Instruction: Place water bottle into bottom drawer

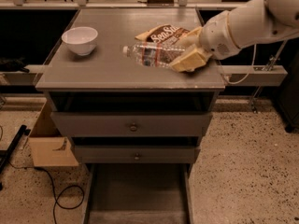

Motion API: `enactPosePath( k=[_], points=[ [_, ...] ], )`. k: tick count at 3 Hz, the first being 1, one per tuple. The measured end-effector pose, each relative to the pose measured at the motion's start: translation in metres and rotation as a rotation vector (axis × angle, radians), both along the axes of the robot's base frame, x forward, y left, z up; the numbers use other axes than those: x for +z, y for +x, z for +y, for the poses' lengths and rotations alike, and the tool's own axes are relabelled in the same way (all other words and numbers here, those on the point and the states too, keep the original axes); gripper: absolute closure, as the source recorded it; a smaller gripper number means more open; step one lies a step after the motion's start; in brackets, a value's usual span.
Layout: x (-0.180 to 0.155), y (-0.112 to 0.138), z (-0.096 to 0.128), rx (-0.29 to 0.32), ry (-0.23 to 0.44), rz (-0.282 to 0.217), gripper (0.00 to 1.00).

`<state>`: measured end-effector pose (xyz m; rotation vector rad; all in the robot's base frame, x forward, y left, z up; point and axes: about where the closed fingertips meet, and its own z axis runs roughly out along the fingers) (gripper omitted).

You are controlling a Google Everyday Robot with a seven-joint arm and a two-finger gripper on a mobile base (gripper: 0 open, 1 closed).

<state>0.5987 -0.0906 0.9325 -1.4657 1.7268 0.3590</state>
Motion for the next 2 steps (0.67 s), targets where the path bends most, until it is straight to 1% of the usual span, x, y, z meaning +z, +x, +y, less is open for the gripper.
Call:
enactPosePath(
  k=[1, 2],
  points=[
    [-0.004, -0.036, -0.020, -0.021, -0.008, 0.002, 1.00],
    [-0.018, -0.094, -0.028, -0.027, -0.037, 0.023, 1.00]
  ],
)
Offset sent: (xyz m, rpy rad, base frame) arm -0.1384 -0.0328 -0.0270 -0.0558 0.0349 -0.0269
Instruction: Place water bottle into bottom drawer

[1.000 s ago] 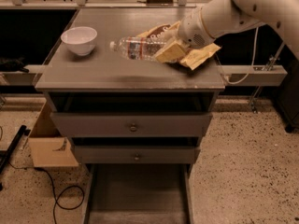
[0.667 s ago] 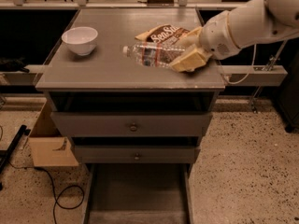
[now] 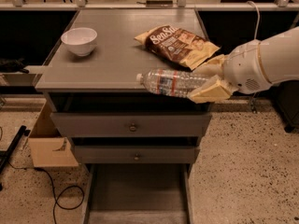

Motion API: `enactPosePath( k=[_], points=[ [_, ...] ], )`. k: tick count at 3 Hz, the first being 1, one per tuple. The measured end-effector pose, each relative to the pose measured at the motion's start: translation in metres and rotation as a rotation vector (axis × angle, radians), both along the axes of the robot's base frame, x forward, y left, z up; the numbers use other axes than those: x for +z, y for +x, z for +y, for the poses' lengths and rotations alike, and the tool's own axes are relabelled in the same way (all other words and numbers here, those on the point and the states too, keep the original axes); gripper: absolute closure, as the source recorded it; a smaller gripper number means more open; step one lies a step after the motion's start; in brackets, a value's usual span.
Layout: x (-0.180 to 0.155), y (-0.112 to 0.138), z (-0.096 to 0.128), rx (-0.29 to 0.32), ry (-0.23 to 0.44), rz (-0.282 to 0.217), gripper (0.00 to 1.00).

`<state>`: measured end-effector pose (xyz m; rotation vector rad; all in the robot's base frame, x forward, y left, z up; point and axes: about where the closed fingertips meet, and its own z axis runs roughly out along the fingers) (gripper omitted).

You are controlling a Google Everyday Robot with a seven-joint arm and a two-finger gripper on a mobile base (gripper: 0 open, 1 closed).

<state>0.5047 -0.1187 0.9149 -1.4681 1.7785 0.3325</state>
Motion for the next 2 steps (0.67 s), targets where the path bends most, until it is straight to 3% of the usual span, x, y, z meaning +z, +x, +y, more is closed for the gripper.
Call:
enactPosePath(
  k=[1, 2],
  points=[
    [-0.011, -0.002, 0.008, 0.004, 0.020, 0.017, 1.00],
    [-0.044, -0.022, 0.013, 0.017, 0.036, 0.075, 1.00]
  ],
)
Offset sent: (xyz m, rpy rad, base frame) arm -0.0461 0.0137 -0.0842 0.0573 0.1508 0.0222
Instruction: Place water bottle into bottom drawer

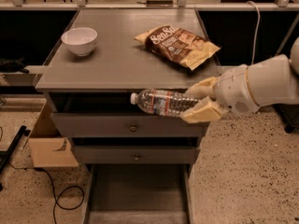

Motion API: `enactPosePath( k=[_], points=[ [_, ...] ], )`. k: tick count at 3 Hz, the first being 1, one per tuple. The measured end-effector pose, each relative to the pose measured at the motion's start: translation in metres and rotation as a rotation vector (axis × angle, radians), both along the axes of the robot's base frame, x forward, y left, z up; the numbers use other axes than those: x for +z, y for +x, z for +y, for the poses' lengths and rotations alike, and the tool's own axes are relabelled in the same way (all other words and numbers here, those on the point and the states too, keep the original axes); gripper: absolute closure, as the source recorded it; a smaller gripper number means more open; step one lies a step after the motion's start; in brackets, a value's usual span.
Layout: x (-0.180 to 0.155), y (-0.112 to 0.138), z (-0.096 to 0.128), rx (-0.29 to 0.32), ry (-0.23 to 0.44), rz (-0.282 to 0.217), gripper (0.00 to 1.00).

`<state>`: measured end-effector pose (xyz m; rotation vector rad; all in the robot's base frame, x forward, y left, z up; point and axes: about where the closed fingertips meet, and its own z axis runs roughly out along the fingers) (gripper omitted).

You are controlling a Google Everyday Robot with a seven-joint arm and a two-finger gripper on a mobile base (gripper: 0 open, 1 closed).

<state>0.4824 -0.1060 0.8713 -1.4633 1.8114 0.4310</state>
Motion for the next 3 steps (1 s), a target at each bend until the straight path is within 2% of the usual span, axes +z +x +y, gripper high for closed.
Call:
enactPosePath(
  k=[1, 2, 3],
  points=[
    [-0.029, -0.039, 0.006, 0.008, 0.032, 0.054, 1.00],
    [-0.070, -0.061, 0.030, 0.016, 0.088, 0.143, 1.00],
    [-0.070, -0.061, 0.030, 0.016, 0.088, 0.143, 1.00]
  ],
)
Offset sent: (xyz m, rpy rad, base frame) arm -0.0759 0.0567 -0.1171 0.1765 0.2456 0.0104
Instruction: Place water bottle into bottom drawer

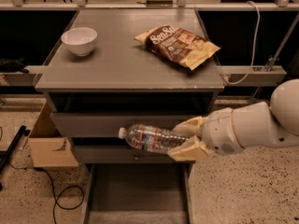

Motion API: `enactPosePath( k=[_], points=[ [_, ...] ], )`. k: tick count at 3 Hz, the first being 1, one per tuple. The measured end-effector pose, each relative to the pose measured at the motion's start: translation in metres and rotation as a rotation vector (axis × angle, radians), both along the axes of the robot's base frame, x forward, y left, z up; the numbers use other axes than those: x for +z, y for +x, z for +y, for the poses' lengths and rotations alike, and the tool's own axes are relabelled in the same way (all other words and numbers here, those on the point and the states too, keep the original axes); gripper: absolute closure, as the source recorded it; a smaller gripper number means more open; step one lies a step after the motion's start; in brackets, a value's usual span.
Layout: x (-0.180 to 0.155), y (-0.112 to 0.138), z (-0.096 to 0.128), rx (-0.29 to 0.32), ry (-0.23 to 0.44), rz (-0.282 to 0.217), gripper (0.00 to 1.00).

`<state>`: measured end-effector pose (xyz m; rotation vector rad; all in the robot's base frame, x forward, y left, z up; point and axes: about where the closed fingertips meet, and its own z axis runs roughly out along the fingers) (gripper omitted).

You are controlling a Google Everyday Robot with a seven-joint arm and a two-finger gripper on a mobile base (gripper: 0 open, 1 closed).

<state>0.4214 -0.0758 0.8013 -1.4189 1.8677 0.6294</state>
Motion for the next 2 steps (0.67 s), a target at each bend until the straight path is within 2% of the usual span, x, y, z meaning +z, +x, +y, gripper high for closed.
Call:
enactPosePath(
  k=[1, 2],
  points=[
    [0.002, -0.004, 0.008, 0.014, 0.013, -0.012, 1.00],
    [-0.026, -0.001, 0.027, 0.035, 0.022, 0.026, 1.00]
  ],
)
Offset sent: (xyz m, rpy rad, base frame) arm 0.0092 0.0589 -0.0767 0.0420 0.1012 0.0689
